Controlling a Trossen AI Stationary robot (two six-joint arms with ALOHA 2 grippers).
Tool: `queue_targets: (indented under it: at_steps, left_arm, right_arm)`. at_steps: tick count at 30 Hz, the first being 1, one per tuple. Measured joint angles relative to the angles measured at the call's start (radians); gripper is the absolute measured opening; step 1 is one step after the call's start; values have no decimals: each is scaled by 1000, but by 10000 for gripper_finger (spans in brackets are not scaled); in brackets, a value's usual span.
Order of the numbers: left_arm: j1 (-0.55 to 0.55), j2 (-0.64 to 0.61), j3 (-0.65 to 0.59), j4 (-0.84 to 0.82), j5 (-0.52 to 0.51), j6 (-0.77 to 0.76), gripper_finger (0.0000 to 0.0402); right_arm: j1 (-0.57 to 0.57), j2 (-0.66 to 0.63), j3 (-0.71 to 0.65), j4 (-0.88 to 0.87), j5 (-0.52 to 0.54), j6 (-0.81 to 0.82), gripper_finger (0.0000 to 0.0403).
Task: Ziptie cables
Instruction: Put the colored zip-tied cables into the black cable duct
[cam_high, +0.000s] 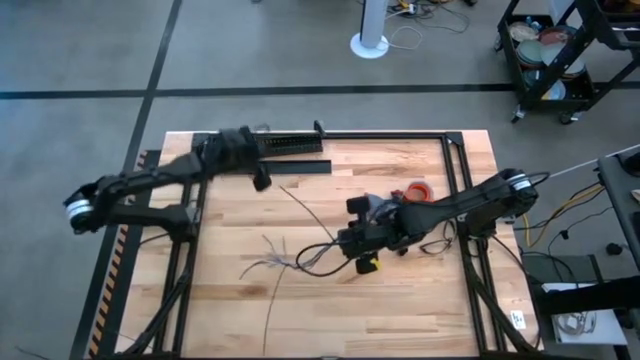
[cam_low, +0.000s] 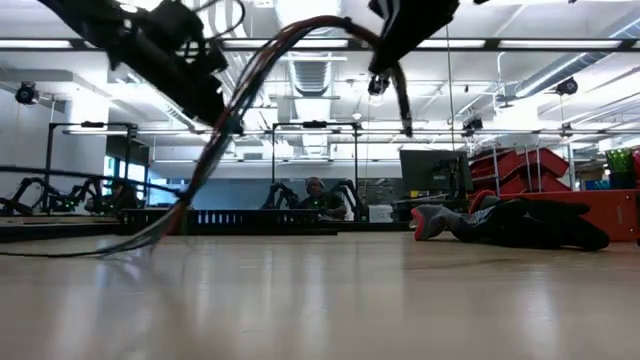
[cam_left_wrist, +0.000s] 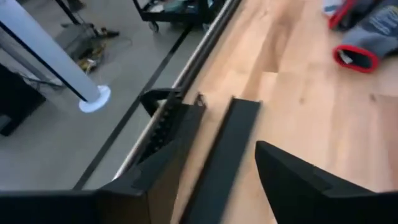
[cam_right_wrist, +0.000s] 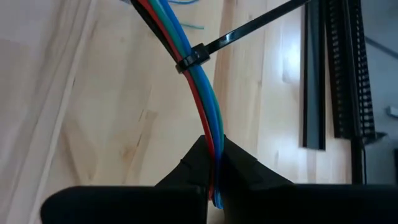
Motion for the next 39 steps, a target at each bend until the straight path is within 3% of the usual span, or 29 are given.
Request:
queue_targets:
  at_steps: [3,7,13,18,27,39]
  left_arm:
    - [165,76,55,-21,149,67,202]
    - [300,222,158,-105,266,184,191]
    - [323,446,325,-258,298,376,150]
    - [323,563,386,-285,360,433,125]
    - [317,652,380,-202,320,479,109]
    - [318,774,381,-173,256,484,151]
  right_arm:
    - [7,-27,-1,-39,0,38,1]
    - [18,-40,-4,-66,0,62,1]
    - [20,-36,-11,-89,8,77,0]
    - [19,-41,-56,-107,71,118,0]
    - [15,-59,-159,-107,81,171,0]
    - [22,-60,-161,-89,79,244,0]
